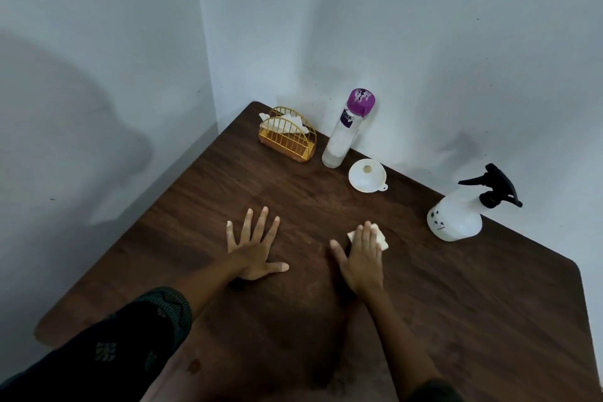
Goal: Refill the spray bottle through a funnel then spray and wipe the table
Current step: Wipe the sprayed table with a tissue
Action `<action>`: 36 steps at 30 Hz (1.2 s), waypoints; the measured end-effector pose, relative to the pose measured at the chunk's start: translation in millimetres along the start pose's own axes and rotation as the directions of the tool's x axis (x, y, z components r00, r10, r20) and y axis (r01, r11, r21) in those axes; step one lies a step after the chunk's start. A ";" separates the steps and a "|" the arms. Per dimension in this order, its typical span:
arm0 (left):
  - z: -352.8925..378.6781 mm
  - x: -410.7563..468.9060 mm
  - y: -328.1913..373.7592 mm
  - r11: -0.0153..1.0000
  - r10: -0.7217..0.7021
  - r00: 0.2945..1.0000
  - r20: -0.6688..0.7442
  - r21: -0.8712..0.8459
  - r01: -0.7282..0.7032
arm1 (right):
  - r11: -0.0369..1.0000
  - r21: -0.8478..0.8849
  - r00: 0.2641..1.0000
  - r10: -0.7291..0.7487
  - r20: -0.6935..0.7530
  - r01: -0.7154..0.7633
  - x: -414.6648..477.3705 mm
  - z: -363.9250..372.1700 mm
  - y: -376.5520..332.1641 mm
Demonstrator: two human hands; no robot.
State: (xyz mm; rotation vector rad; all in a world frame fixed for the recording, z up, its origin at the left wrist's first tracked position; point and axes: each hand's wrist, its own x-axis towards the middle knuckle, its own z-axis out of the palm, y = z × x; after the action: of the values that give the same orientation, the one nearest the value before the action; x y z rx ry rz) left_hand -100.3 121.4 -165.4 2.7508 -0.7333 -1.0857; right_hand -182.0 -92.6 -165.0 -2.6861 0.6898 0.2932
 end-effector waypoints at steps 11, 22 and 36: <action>-22.7 -19.0 -61.7 0.996 -0.011 0.998 -0.068 -0.090 0.005 | 0.905 -0.091 0.909 -0.407 0.088 0.414 -63.6 41.8 -16.0; -24.3 -17.1 -82.9 0.994 0.069 0.995 0.071 0.078 -0.074 | 0.998 -0.046 0.999 -0.033 0.018 0.034 31.6 12.0 -61.1; -28.0 -19.9 -80.5 0.997 0.057 0.991 0.118 0.051 -0.063 | 0.960 -0.110 0.966 -0.253 0.057 0.258 -85.1 34.0 4.9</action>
State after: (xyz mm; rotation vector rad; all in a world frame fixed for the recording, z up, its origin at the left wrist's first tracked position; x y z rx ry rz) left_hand -62.1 199.1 -152.9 2.7087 -0.8671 -1.2405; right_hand -261.4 -47.4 -173.6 -2.8300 0.3150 0.3295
